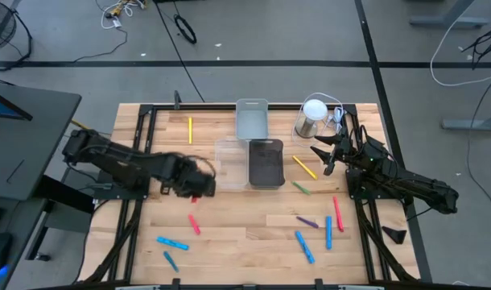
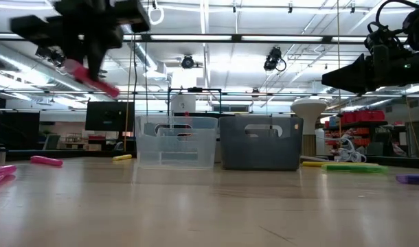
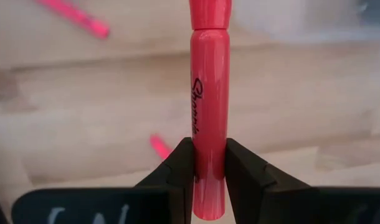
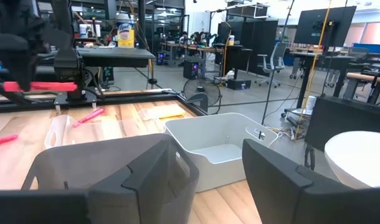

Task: Pick & Place Markers
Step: Put the red highlighter into the transparent bin

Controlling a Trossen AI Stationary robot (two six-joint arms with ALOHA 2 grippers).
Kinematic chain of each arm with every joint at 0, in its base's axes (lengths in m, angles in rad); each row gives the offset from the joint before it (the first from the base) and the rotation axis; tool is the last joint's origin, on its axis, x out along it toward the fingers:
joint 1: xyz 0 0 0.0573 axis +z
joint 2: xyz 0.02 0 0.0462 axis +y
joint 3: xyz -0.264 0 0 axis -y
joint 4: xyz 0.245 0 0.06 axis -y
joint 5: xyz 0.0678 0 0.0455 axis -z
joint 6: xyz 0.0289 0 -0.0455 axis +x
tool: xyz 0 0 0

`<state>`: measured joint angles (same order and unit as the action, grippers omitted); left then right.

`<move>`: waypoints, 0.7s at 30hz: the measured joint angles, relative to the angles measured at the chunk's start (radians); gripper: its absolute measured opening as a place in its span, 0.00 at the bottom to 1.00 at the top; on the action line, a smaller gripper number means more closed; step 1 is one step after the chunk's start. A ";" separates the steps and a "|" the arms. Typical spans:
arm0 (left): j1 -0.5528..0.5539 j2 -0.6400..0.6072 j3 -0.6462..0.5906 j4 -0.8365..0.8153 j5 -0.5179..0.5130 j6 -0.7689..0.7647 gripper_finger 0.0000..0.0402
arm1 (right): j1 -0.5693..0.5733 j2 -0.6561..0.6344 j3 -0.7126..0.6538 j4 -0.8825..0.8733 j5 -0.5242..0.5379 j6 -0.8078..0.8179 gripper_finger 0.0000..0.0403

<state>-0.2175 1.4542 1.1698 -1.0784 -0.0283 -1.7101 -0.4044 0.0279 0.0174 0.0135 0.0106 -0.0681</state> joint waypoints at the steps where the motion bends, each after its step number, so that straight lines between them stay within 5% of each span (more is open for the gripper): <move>1: 0.024 0.009 0.009 0.000 0.007 0.019 0.17 | 0.000 0.000 0.000 0.000 0.000 0.000 0.52; 8: 0.166 0.084 0.075 -0.003 0.088 0.132 0.17 | 0.000 0.000 0.000 0.000 0.000 0.000 0.52; 21: 0.375 0.252 0.264 -0.020 0.091 0.330 0.17 | 0.000 0.000 0.000 0.000 0.000 0.000 0.52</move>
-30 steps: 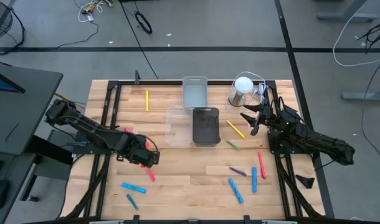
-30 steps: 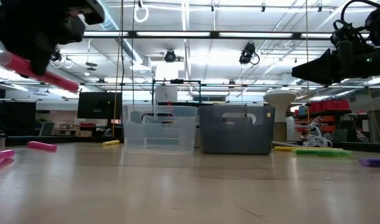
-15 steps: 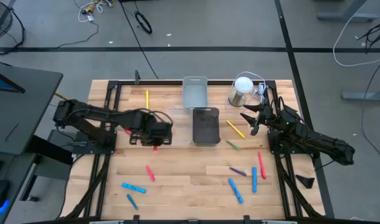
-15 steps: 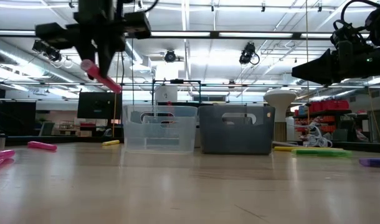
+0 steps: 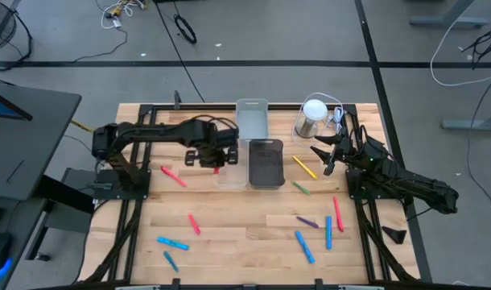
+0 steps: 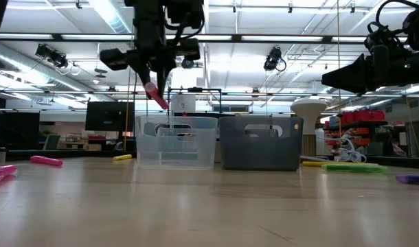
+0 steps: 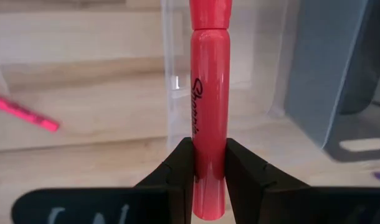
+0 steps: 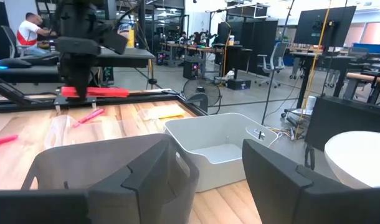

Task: Pick & Place Markers
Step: Put the red highlighter into the transparent bin

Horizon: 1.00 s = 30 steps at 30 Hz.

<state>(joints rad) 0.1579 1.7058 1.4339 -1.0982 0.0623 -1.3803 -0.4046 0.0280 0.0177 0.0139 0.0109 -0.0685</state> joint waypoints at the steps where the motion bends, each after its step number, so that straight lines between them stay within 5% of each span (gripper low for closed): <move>1: 0.011 0.010 0.011 -0.002 0.003 0.007 0.17 | 0.000 0.000 0.000 0.000 0.000 0.000 0.52; 17: 0.052 0.066 0.064 -0.015 -0.024 0.053 0.17 | 0.000 0.000 0.000 0.000 0.000 0.000 0.52; 30: 0.034 0.251 0.064 0.033 -0.019 0.066 0.17 | 0.000 0.000 0.000 0.004 0.000 0.000 0.52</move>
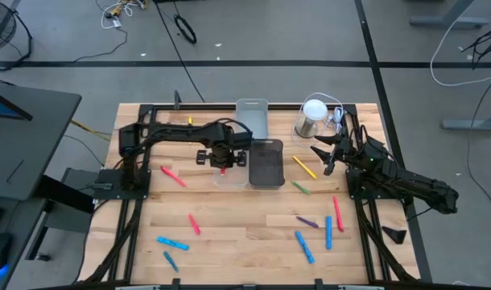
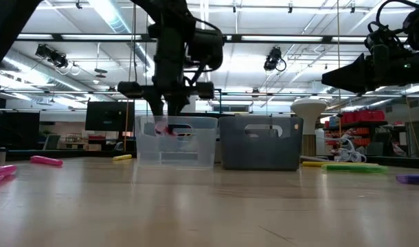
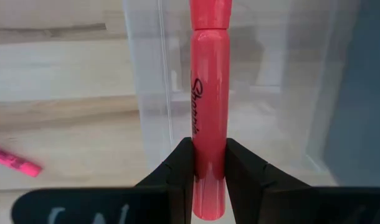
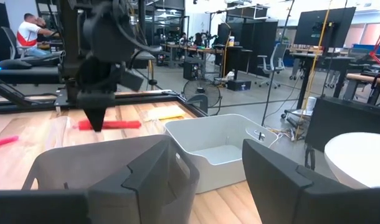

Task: Pick & Place Markers
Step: Put the red highlighter into the transparent bin, then put the left blue highlighter into the transparent bin

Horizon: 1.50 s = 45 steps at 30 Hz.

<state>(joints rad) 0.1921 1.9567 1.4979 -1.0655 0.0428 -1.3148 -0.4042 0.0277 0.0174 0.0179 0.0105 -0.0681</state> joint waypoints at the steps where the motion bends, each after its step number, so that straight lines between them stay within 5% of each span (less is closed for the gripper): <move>1: 0.000 0.011 0.000 0.009 -0.003 0.001 0.17 | 0.000 0.000 0.000 0.000 0.000 0.000 0.52; 15: -0.005 0.091 0.000 0.056 0.007 0.017 0.18 | 0.000 0.000 0.000 0.000 0.000 0.000 0.52; 37: -0.006 0.091 0.000 0.056 0.014 0.018 0.54 | 0.000 0.000 0.000 0.000 0.000 0.000 0.52; 45: -0.005 0.036 0.000 0.061 -0.006 0.078 0.58 | 0.000 0.000 0.000 0.000 0.000 0.000 0.52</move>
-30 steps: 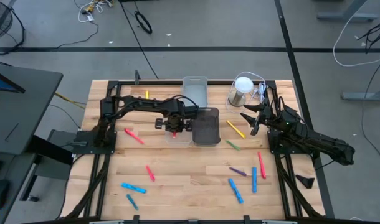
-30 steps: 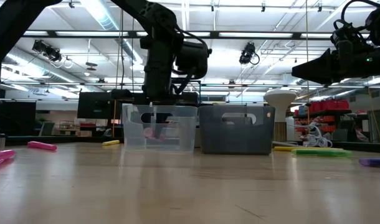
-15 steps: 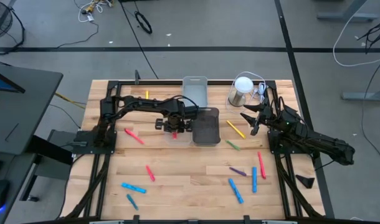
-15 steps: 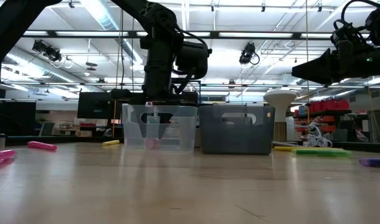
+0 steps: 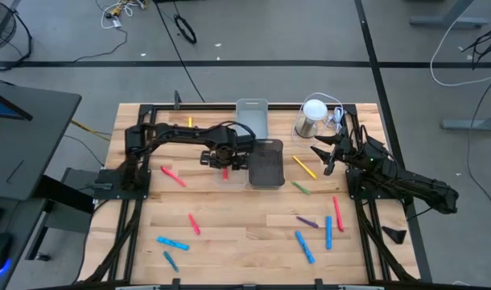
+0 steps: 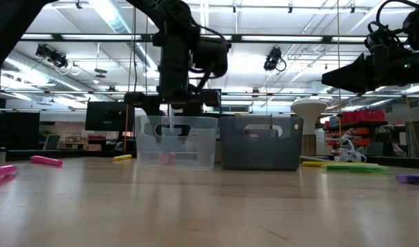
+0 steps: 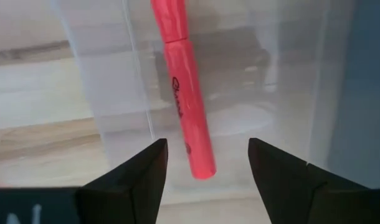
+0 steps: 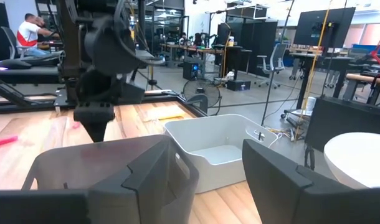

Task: Pick & Place Markers
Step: Put the left blue highlighter into the transparent bin

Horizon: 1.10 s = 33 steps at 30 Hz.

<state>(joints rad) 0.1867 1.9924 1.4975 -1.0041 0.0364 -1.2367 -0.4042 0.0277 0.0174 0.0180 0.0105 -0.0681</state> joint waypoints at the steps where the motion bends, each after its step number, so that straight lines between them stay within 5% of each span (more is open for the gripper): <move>1: 0.000 -0.012 0.000 0.001 -0.001 0.015 0.58 | 0.000 0.000 0.000 0.000 0.000 0.000 0.52; 11: -0.019 -0.124 0.001 -0.002 0.090 0.307 0.58 | 0.000 0.000 0.000 0.000 0.000 0.000 0.52; 17: -0.053 -0.176 0.001 -0.010 0.125 0.619 0.58 | 0.000 0.000 0.000 0.000 0.000 0.000 0.52; 25: -0.123 -0.234 0.001 -0.108 0.100 1.064 0.58 | 0.000 0.000 0.000 0.000 0.000 0.000 0.52; 33: -0.185 -0.254 0.001 -0.241 0.027 1.275 0.58 | 0.000 0.000 0.000 -0.001 0.000 0.000 0.52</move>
<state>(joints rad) 0.0018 1.7382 1.4986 -1.2452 0.0634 0.0380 -0.4046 0.0277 0.0174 0.0168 0.0105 -0.0681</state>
